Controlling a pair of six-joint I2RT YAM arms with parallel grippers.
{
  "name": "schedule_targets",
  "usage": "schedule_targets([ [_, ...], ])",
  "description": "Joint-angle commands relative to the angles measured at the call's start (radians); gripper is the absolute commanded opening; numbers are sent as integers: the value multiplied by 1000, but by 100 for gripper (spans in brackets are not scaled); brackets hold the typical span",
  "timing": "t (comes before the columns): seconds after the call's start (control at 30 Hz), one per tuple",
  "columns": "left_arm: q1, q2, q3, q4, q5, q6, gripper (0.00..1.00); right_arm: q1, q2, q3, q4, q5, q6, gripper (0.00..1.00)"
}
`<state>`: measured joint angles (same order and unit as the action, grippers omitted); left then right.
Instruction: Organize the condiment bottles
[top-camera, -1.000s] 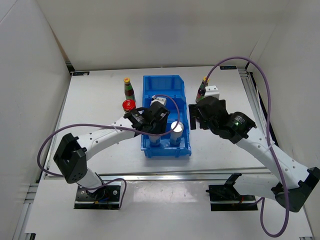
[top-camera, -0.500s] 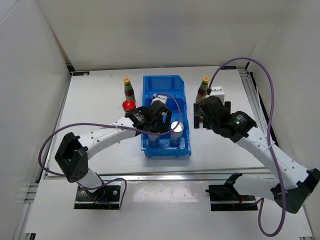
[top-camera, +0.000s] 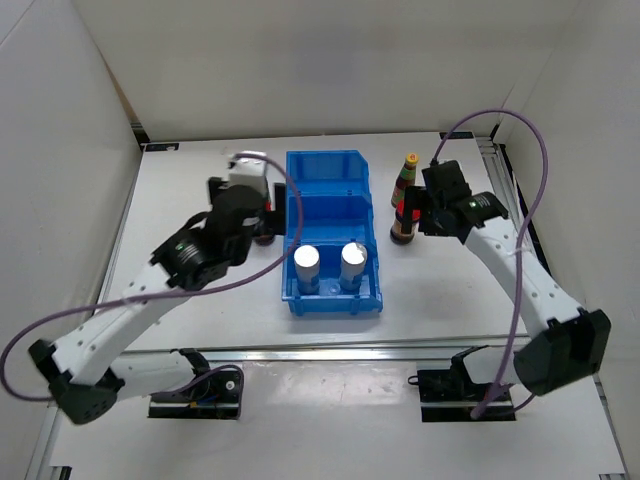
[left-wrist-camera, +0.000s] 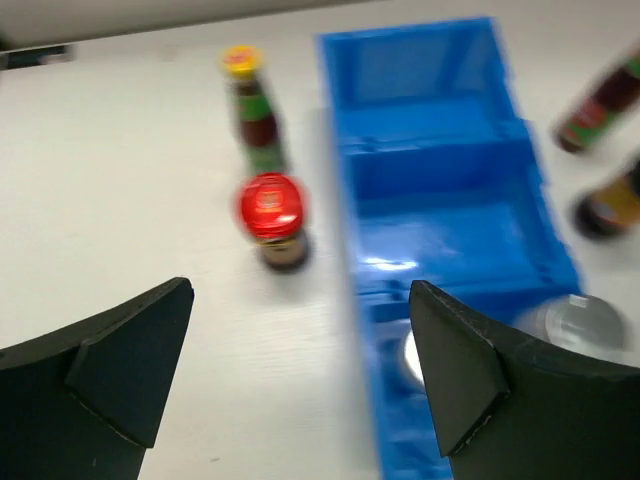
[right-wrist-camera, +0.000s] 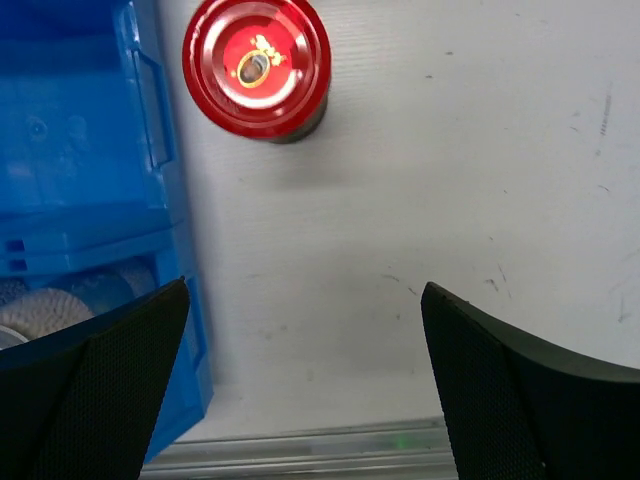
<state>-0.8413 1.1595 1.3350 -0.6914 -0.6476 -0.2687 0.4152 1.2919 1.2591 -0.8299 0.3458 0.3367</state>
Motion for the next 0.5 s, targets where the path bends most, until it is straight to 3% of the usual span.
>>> schedule_targets([
  [0.0,34,-113,-141,-33,-175,51,100,-52,92,71,89,-134,-68,100],
  [0.27,56,-435,-427,-33,-311,-20,100,-85,236,149,172,-222,-77,100],
  [0.47,56,-445,-488,-11,-348,-9,100,-104,340,172,181,-234,-77,100],
])
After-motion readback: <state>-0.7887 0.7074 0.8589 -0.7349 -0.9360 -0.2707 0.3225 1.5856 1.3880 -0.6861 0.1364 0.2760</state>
